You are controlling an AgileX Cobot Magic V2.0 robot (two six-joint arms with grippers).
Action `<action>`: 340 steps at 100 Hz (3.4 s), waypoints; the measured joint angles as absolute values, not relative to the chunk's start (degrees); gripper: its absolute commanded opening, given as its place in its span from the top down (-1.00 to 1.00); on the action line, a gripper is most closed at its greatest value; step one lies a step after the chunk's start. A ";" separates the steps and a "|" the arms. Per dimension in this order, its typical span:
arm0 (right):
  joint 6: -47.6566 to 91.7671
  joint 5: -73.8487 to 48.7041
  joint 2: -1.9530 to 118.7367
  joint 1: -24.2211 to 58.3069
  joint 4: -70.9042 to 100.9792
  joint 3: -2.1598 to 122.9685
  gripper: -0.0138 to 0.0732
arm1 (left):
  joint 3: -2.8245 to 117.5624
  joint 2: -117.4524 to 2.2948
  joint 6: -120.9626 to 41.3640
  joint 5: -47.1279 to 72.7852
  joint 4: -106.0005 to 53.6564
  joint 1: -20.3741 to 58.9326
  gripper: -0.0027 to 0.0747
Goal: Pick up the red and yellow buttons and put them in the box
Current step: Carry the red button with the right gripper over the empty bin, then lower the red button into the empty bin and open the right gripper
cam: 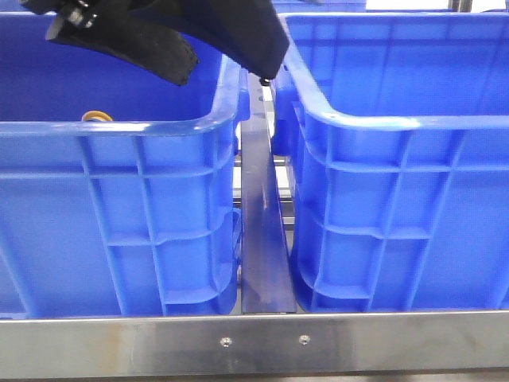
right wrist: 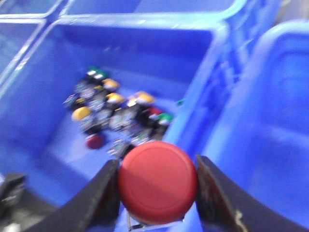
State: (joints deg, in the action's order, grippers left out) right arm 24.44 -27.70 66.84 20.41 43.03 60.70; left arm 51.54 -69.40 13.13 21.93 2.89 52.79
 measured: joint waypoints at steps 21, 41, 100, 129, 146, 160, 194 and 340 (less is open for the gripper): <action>24.52 -22.66 66.84 14.89 39.92 55.84 0.27 | 51.54 -69.40 13.13 21.93 2.47 52.79 -0.42; 24.52 -15.85 66.95 10.14 37.20 51.51 0.44 | 51.54 -69.40 13.13 21.93 2.47 52.79 -0.42; 24.52 5.08 80.87 9.80 32.28 50.25 0.44 | 51.54 -69.40 13.13 22.01 1.79 52.79 -0.42; 24.52 13.43 88.67 9.80 32.28 50.25 0.44 | 51.54 -69.40 13.13 22.01 1.79 52.79 -0.42; 24.52 15.27 92.09 9.80 32.28 51.54 0.44 | 51.54 -69.40 13.13 22.01 1.79 52.79 -0.42; 24.52 15.52 95.23 9.80 32.39 54.24 0.44 | 51.54 -69.40 13.13 22.01 1.79 52.79 -0.42; 24.52 16.54 100.67 9.80 32.39 58.29 0.31 | 51.54 -69.40 13.13 22.01 1.79 52.79 -0.42; 25.00 5.61 71.39 9.80 32.39 41.80 -0.53 | 51.54 -69.40 13.13 22.28 1.79 52.79 -0.34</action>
State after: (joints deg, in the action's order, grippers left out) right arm 25.00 5.61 71.39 9.80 32.39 41.80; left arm 51.54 -69.40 13.13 22.28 1.79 52.79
